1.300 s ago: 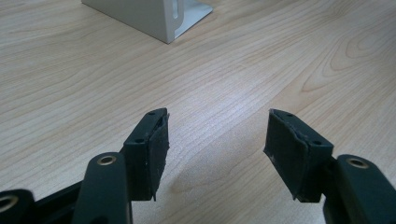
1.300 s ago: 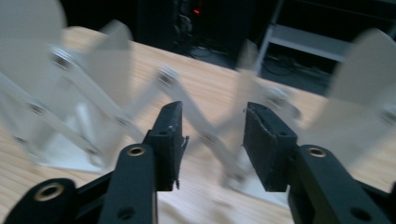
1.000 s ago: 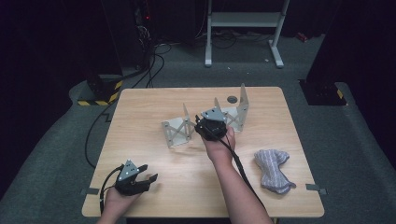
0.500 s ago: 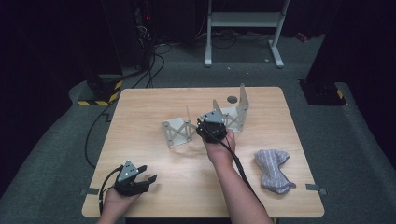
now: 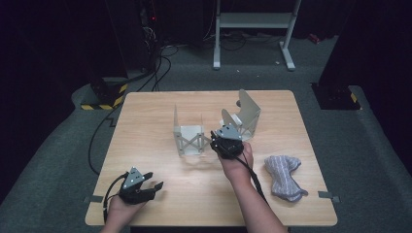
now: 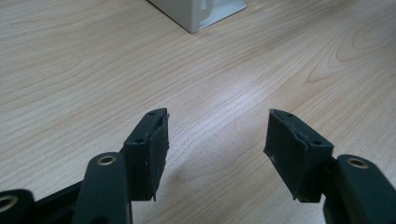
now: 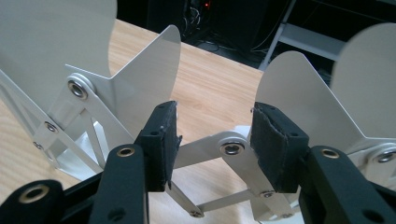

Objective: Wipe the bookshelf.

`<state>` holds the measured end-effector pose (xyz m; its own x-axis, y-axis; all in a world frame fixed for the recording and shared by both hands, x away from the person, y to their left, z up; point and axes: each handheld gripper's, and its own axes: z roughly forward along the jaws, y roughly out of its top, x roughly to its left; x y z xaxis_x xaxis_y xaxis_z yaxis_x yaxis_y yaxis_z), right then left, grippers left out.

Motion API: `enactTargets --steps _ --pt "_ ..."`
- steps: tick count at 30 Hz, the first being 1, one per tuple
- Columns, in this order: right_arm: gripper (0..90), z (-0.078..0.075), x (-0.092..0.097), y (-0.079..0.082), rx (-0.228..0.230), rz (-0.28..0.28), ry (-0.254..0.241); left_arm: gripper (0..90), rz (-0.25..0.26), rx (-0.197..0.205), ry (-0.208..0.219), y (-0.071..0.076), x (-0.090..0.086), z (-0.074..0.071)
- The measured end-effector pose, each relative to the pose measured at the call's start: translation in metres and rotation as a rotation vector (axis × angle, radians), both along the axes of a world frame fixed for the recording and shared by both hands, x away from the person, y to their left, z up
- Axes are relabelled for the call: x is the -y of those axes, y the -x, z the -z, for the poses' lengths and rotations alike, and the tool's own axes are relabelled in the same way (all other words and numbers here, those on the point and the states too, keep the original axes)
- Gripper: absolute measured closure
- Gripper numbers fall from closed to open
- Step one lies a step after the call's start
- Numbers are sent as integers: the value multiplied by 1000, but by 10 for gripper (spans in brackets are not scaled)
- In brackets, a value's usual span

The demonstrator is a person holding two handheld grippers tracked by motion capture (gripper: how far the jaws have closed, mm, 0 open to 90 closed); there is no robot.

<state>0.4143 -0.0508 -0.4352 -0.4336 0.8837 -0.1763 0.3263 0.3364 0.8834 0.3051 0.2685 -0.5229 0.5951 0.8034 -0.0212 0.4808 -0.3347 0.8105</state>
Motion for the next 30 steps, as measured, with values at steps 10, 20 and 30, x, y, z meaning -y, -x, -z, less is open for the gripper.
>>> enactTargets --steps 10,20,30 --pt "518 3 25 24 20 7 14 395 4 -4 -4 -1 4 1" --pt "518 -2 41 25 40 37 21 395 3 -6 -9 -2 4 1" --pt "522 -12 50 42 85 24 8 395 4 -6 -9 -2 3 1"
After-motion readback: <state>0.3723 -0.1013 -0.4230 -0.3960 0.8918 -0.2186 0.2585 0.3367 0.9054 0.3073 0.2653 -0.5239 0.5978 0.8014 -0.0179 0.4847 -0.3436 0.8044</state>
